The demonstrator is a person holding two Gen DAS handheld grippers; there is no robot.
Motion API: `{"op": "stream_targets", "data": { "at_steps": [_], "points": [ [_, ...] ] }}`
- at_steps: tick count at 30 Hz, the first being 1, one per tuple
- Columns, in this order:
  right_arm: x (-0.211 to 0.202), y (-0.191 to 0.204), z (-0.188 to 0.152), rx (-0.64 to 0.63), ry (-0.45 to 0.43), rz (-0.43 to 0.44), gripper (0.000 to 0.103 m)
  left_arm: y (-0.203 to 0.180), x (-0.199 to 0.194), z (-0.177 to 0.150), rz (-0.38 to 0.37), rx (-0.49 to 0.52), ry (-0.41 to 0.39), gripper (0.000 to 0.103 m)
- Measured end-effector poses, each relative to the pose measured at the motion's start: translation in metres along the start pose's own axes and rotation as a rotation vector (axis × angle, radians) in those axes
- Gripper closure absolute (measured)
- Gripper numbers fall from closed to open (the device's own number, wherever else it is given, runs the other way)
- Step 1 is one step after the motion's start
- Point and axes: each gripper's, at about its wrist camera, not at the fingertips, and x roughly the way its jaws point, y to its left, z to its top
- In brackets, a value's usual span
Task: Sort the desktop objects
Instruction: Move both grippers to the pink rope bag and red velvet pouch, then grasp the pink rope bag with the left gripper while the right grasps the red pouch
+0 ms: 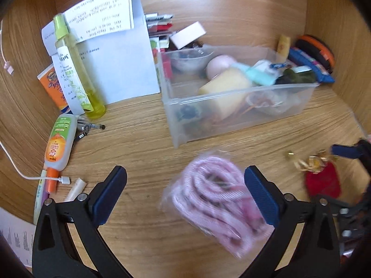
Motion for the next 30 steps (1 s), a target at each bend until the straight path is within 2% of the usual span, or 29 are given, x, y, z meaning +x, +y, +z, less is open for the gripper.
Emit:
{"op": "stream_targets", "data": {
  "at_steps": [5, 9, 11, 14, 15, 17, 21, 26, 30],
  "points": [
    [0.012, 0.008, -0.001, -0.008, 0.036, 0.011, 0.006, 0.001, -0.011, -0.009, -0.003, -0.020, 0.040, 0.000],
    [0.007, 0.003, -0.002, 0.026, 0.017, 0.064, 0.009, -0.001, -0.009, -0.025, -0.011, -0.030, 0.086, 0.000],
    [0.004, 0.001, -0.003, 0.036, 0.010, 0.064, 0.018, -0.001, -0.007, -0.029, -0.035, -0.042, 0.109, 0.000],
    [0.002, 0.000, -0.003, 0.020, 0.006, 0.042, 0.033, -0.002, -0.001, -0.032, -0.117, -0.065, 0.146, 0.000],
    [0.001, 0.000, -0.004, 0.008, 0.002, 0.035, 0.035, -0.005, 0.002, -0.031, -0.141, -0.065, 0.155, 0.000],
    [0.000, 0.000, -0.005, -0.007, -0.009, 0.026, 0.043, -0.009, 0.006, -0.030, -0.155, -0.055, 0.167, 0.000],
    [-0.003, -0.001, -0.009, -0.015, -0.024, 0.028, 0.051, -0.019, 0.019, -0.022, -0.188, -0.047, 0.206, 0.000],
    [-0.008, -0.011, -0.013, 0.006, -0.037, 0.032, 0.061, -0.033, 0.036, -0.006, -0.183, -0.027, 0.241, 0.000],
    [-0.014, -0.021, -0.013, 0.028, -0.055, 0.017, 0.063, -0.042, 0.049, 0.005, -0.200, -0.025, 0.265, 0.000]
  ]
}}
